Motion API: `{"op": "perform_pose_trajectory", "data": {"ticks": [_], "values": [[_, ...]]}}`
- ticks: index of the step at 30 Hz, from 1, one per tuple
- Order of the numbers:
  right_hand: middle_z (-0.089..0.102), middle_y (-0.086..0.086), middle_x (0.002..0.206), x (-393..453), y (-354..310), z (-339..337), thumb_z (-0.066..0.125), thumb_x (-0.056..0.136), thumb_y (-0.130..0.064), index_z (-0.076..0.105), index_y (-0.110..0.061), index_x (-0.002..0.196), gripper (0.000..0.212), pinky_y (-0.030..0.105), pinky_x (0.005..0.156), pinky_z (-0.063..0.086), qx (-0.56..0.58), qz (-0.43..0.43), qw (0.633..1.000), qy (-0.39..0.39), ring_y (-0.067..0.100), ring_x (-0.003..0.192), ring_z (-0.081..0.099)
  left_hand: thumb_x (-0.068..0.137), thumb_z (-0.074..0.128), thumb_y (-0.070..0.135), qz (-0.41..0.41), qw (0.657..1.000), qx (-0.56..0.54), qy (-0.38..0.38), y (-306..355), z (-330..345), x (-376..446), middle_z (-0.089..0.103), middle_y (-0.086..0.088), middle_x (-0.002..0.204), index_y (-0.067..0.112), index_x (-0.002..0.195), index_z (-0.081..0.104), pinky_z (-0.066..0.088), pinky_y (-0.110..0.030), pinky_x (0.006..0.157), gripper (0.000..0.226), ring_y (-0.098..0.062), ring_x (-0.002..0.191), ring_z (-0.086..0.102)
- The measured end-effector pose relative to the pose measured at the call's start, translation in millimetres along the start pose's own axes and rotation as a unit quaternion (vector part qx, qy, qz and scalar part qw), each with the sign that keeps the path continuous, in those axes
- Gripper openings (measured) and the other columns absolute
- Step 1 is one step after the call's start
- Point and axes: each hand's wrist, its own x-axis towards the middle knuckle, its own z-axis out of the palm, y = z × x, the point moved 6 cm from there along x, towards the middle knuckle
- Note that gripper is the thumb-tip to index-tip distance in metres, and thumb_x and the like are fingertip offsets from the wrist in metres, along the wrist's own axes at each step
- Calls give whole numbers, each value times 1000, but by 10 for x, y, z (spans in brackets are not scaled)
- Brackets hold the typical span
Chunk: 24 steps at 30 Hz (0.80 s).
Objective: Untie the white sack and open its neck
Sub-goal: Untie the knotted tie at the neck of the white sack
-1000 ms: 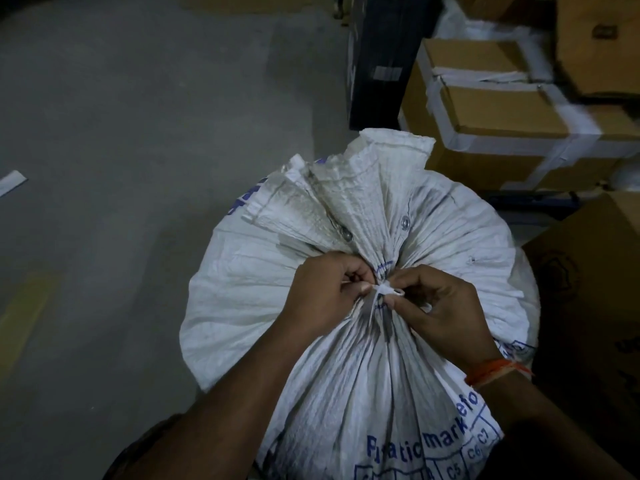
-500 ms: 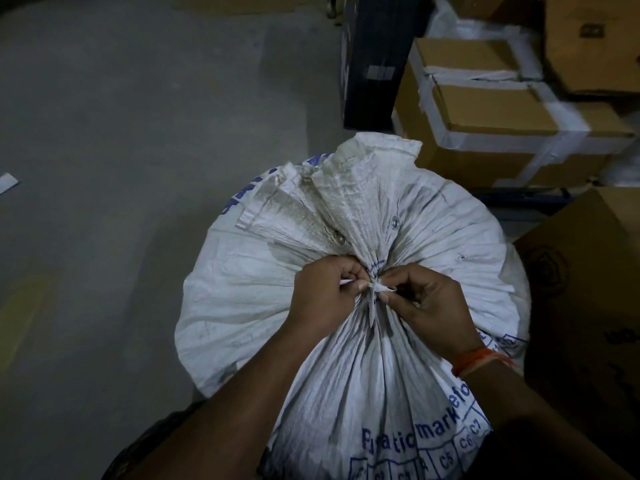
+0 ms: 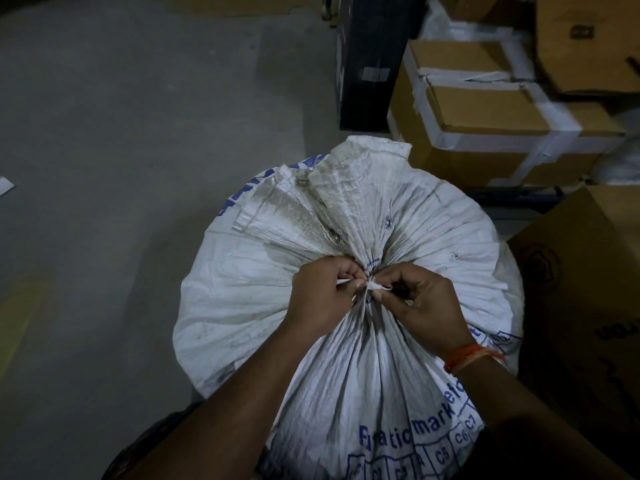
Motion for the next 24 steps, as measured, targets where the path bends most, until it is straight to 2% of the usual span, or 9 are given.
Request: {"op": "perform_pose_trajectory", "data": {"ticks": [2,4,6,9,12,18,24], "values": [[74,-1,92,-3,-22,15,82,82,-3,74,-13,90,15,29,77,61,7,-1,1000,0,13,86,72,83,74,23,1,1000,1,4,-16,3,1,76,13,80,28,84,77,59,-39,86,6,-2,82,71],[73,0,88,-5,-46,25,83,80,-4,73,-15,88,17,26,73,58,3,-3,1000,5,12,81,70,83,74,24,5,1000,4,8,-12,3,3,76,13,79,28,84,77,59,-36,85,6,-2,81,71],[72,-1,85,1,-48,25,84,80,-4,72,-15,86,17,22,70,55,0,-5,1000,9,11,78,69,85,76,19,7,1000,6,3,-2,-5,9,75,14,80,27,85,78,58,-28,84,8,0,81,69],[74,-1,86,12,-22,8,84,80,-6,75,-15,87,15,24,73,58,19,3,1000,3,12,81,71,84,79,17,13,1000,10,-14,15,-61,24,77,12,79,23,86,81,55,-18,77,7,-1,78,70],[74,0,87,16,2,4,85,80,-6,76,-15,87,15,25,76,59,23,7,1000,-1,12,82,72,82,82,18,8,999,15,-28,-15,-97,42,78,9,78,22,86,80,59,-26,75,5,-4,74,73],[74,-2,82,8,41,7,83,81,-6,75,-14,87,13,25,72,58,12,27,1000,3,12,78,71,84,80,18,12,999,19,-36,-21,-50,52,78,11,78,24,85,80,60,-30,78,6,-3,73,73],[75,-2,83,6,38,20,83,81,-8,76,-14,88,12,25,72,59,6,22,1000,10,12,78,71,83,79,21,5,1000,7,-30,-82,-13,58,77,12,78,28,82,77,60,-40,81,7,-7,77,73]]}}
